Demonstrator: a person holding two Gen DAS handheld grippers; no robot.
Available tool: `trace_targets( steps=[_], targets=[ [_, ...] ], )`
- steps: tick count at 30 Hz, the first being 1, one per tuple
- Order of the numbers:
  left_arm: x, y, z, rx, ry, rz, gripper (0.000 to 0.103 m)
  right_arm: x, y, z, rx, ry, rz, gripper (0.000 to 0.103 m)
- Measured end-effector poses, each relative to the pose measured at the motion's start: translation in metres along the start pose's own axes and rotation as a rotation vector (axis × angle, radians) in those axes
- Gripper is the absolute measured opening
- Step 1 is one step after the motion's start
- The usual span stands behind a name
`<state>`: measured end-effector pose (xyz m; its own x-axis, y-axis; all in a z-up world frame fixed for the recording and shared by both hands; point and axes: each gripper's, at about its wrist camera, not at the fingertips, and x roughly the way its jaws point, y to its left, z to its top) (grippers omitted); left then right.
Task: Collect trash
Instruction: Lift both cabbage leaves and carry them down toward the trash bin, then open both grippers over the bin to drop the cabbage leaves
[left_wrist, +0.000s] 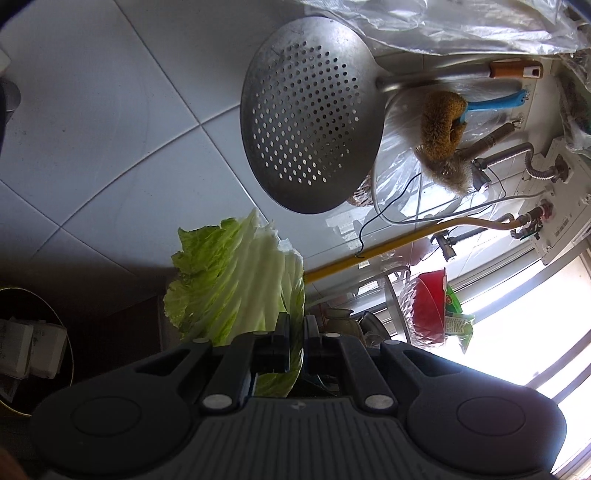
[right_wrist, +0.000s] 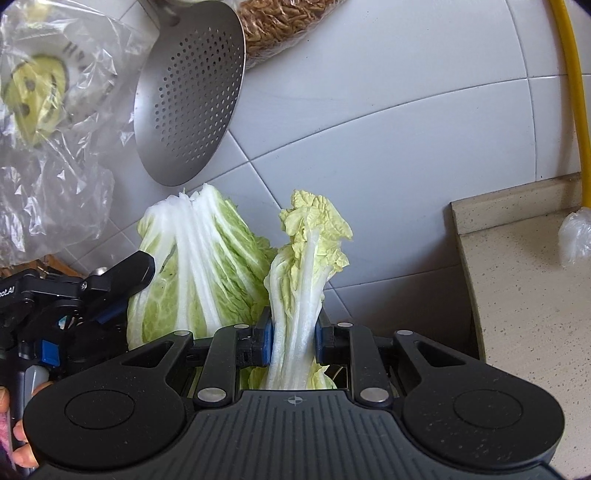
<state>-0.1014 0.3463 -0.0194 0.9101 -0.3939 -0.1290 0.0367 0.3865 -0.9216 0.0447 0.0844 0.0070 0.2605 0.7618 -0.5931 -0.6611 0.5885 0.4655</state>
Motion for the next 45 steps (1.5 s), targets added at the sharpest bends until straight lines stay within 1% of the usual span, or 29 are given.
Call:
trace_targets(
  steps=[5,8,12,15,17,20,23,26,32,35,36,38,40,42,45],
  targets=[
    [-0.009,0.01,0.012,0.007,-0.014,0.032,0.004,0.006,0.002,0.001,0.015,-0.007,-0.021,0.027],
    [-0.009,0.023,0.018,0.003,-0.004,0.055,0.004,0.009,0.002,0.0,0.029,-0.014,-0.043,0.027],
    [-0.002,0.043,0.023,0.013,0.012,0.125,0.004,0.025,-0.003,-0.007,0.061,0.002,-0.074,0.027],
    [0.007,0.063,0.024,-0.022,0.031,0.166,0.004,0.044,-0.012,-0.015,0.101,0.024,-0.088,0.027],
    [0.014,0.074,0.023,-0.026,0.044,0.202,0.004,0.059,-0.022,-0.021,0.147,0.054,-0.075,0.027],
    [0.025,0.089,0.021,-0.036,0.048,0.262,0.004,0.079,-0.033,-0.027,0.169,0.096,-0.076,0.027],
    [0.038,0.096,0.017,0.001,0.057,0.338,0.004,0.099,-0.046,-0.032,0.191,0.139,-0.085,0.027],
    [0.051,0.105,0.014,-0.007,0.054,0.378,0.004,0.117,-0.059,-0.04,0.211,0.182,-0.09,0.027],
    [0.081,0.108,0.005,0.105,0.068,0.519,0.004,0.148,-0.082,-0.057,0.236,0.261,-0.125,0.027],
    [0.094,0.113,0.001,0.135,0.072,0.598,0.005,0.167,-0.09,-0.064,0.238,0.295,-0.143,0.029],
    [0.099,0.114,0.0,0.154,0.074,0.618,0.005,0.174,-0.092,-0.067,0.23,0.311,-0.154,0.03],
    [0.106,0.115,-0.001,0.182,0.09,0.638,0.006,0.188,-0.096,-0.073,0.235,0.346,-0.172,0.035],
    [0.113,0.118,-0.005,0.182,0.115,0.645,0.009,0.199,-0.1,-0.079,0.237,0.376,-0.183,0.046],
    [0.116,0.122,-0.008,0.171,0.135,0.642,0.009,0.206,-0.104,-0.085,0.237,0.388,-0.201,0.053],
    [0.113,0.121,-0.009,0.157,0.126,0.639,0.009,0.211,-0.111,-0.087,0.271,0.392,-0.212,0.058]
  ],
)
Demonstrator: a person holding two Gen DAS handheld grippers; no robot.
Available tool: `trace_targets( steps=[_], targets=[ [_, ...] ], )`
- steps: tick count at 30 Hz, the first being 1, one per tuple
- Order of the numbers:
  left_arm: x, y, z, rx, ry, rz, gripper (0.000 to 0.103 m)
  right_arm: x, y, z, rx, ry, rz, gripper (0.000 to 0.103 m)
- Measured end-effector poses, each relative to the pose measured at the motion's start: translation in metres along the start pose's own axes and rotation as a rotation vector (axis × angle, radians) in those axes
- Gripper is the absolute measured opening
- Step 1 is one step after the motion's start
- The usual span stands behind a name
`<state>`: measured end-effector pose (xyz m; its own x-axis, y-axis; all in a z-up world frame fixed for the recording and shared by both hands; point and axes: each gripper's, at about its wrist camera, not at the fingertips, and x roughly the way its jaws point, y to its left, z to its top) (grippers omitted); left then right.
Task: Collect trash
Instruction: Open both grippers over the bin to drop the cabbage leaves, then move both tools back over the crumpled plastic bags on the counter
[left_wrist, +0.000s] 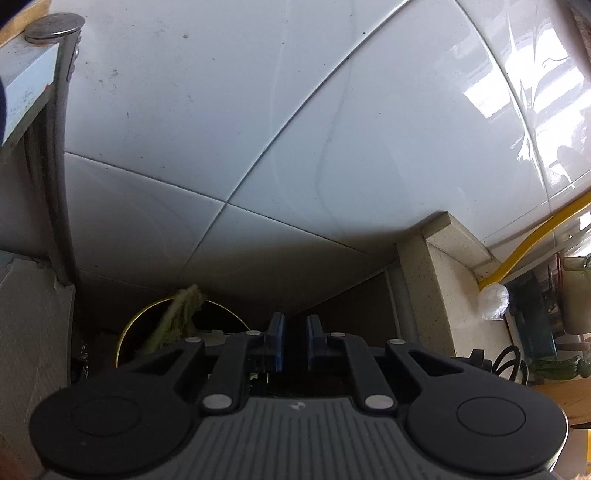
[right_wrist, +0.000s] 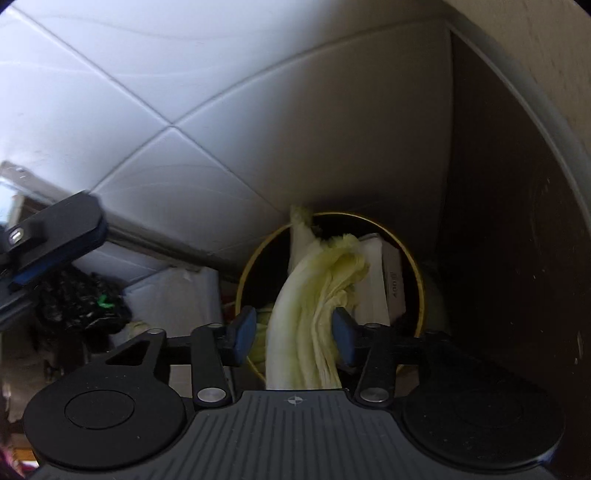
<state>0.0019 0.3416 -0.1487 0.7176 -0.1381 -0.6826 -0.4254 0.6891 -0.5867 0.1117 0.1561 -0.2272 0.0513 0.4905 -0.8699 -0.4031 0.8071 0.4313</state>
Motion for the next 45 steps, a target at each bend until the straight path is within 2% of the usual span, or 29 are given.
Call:
trace_targets(
  steps=[7,11,16,19,25,31,34,38,41,45],
  targets=[
    [-0.014,-0.003,0.001,-0.03,0.014,-0.059,0.012,-0.007,-0.006,-0.003,0.028,-0.015,0.019,0.066],
    [-0.025,-0.012,-0.002,-0.013,0.02,-0.1,0.013,-0.034,-0.013,-0.008,0.045,-0.054,0.035,0.067],
    [-0.037,-0.037,-0.005,0.071,0.029,-0.15,0.018,-0.092,-0.012,-0.019,0.06,-0.168,0.042,0.071],
    [-0.039,-0.053,-0.006,0.108,0.043,-0.203,0.018,-0.13,-0.016,-0.028,0.089,-0.23,0.088,0.069],
    [-0.035,-0.089,-0.014,0.192,0.082,-0.282,0.02,-0.2,-0.013,-0.047,0.09,-0.425,0.041,0.076],
    [-0.023,-0.121,-0.021,0.25,0.129,-0.337,0.022,-0.255,-0.048,-0.067,0.147,-0.557,-0.135,0.079],
    [-0.015,-0.137,-0.022,0.267,0.141,-0.358,0.032,-0.278,-0.078,-0.078,0.211,-0.592,-0.211,0.082],
    [-0.002,-0.167,-0.022,0.325,0.155,-0.386,0.035,-0.305,-0.121,-0.089,0.311,-0.638,-0.309,0.083],
    [0.013,-0.192,-0.021,0.384,0.142,-0.38,0.038,-0.323,-0.15,-0.094,0.365,-0.666,-0.375,0.085],
    [0.037,-0.225,-0.015,0.476,0.133,-0.349,0.046,-0.344,-0.187,-0.098,0.421,-0.694,-0.476,0.092]
  ],
)
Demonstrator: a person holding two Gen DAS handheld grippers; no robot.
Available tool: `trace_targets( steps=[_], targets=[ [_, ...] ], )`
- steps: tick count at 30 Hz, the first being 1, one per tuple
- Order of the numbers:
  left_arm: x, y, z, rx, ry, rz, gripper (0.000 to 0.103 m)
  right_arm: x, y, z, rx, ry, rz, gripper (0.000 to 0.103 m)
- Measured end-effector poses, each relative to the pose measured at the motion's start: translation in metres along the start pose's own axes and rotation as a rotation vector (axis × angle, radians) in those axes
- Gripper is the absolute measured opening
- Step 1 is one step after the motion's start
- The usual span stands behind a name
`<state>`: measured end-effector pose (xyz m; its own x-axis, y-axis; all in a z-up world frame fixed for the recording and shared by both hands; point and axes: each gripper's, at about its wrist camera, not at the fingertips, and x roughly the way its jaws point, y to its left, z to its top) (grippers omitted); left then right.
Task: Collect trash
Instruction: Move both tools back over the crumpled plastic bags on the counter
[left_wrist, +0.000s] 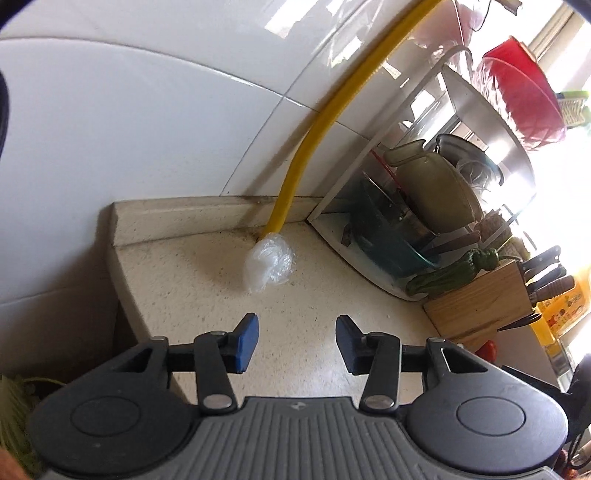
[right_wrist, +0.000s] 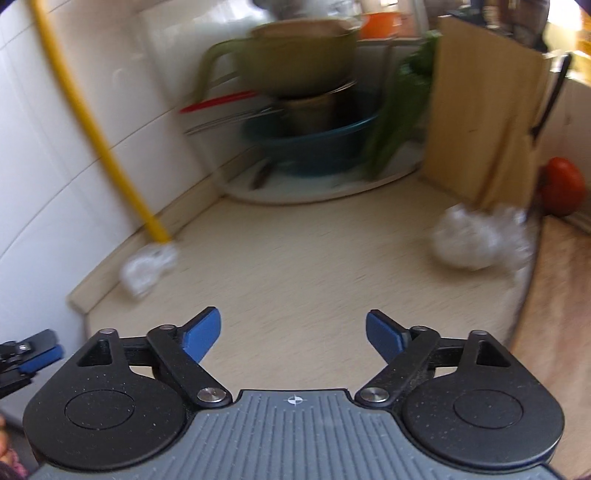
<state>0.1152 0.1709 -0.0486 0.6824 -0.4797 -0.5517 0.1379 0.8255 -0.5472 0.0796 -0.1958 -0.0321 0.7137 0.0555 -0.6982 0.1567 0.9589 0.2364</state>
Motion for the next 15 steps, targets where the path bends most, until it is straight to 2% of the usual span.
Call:
trace_targets(
  steps=[6,10,15],
  targets=[
    [0.049,-0.024,0.022,0.185,-0.003,0.099,0.051,0.019,-0.049,0.022,0.045,-0.015,-0.078,0.096],
    [0.086,-0.037,0.025,0.3,0.023,0.133,0.055,0.032,-0.071,0.031,0.057,-0.01,-0.108,0.098],
    [0.111,-0.04,0.029,0.324,0.016,0.195,0.055,0.046,-0.093,0.038,0.069,-0.014,-0.133,0.099]
  ],
)
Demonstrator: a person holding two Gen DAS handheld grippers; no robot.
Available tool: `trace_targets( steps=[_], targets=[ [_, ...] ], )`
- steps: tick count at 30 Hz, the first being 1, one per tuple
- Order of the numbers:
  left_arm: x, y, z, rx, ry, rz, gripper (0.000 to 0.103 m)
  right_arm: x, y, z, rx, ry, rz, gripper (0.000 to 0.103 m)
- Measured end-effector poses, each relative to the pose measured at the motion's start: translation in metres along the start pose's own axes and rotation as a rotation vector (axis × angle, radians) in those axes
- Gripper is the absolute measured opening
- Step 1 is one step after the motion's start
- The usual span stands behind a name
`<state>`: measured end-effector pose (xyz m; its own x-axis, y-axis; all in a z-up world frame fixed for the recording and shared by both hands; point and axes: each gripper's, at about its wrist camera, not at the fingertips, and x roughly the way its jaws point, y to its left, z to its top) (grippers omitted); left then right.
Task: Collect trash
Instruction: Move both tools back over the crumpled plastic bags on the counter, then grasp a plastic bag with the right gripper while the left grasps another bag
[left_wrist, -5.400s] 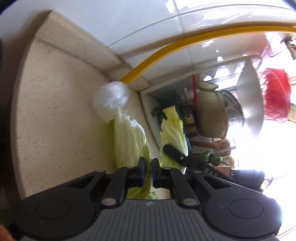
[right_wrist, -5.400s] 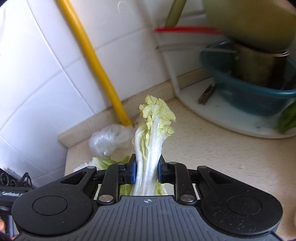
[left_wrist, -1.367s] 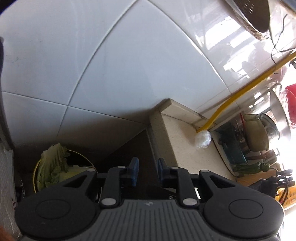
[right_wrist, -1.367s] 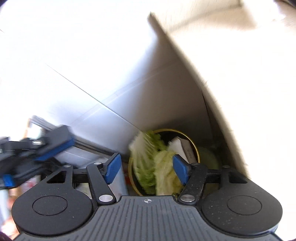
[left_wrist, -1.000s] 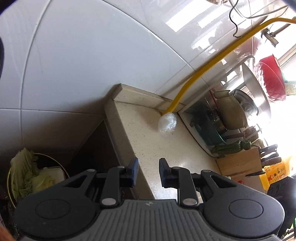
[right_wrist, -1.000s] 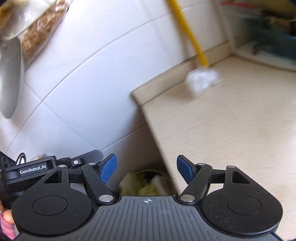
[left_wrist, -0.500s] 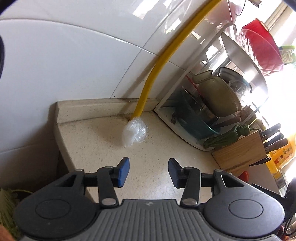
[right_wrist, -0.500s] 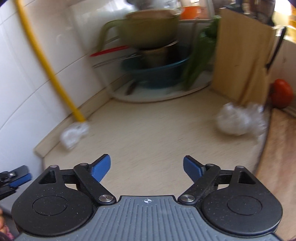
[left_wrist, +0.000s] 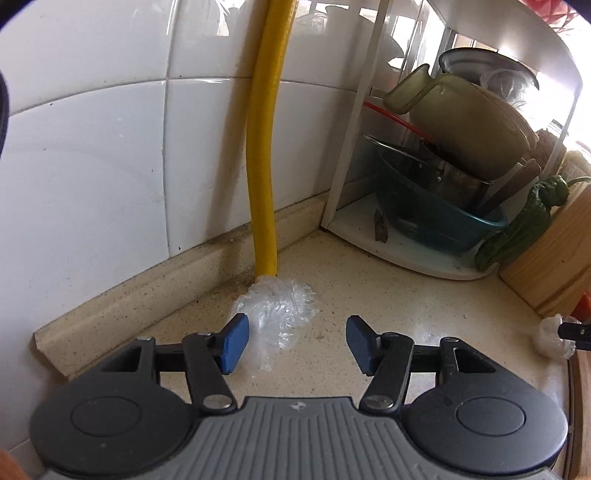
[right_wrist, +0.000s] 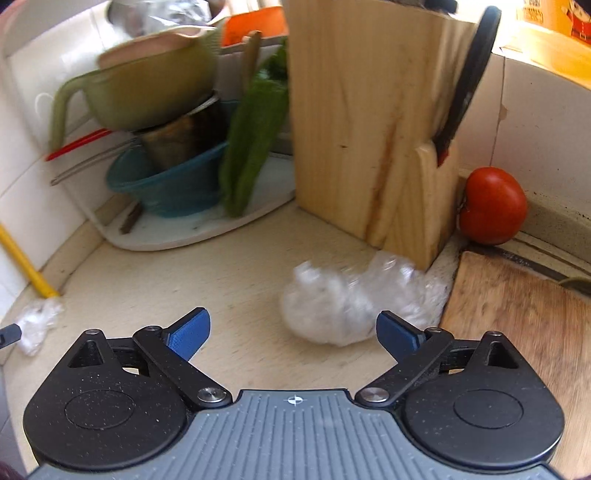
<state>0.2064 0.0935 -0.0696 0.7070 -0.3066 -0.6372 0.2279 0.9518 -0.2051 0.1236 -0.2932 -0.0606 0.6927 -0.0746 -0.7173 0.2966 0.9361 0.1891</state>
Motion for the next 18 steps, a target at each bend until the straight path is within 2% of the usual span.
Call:
trace_targets(
  steps=[4,9,15,18],
  targets=[
    [0.009,-0.001,0.007,0.021,0.002,0.025,0.059,0.004,-0.014,0.003,0.008,-0.017,0.002,0.102],
    [0.022,-0.007,0.008,0.099,-0.007,0.099,0.059,0.02,-0.022,0.007,0.002,-0.01,-0.021,0.103],
    [0.036,0.002,0.008,0.109,0.013,0.113,0.06,0.042,-0.011,0.007,-0.073,0.023,-0.02,0.103],
    [0.042,0.008,0.008,0.096,0.02,0.115,0.061,0.051,-0.01,0.006,-0.069,0.034,-0.019,0.103]
  ],
)
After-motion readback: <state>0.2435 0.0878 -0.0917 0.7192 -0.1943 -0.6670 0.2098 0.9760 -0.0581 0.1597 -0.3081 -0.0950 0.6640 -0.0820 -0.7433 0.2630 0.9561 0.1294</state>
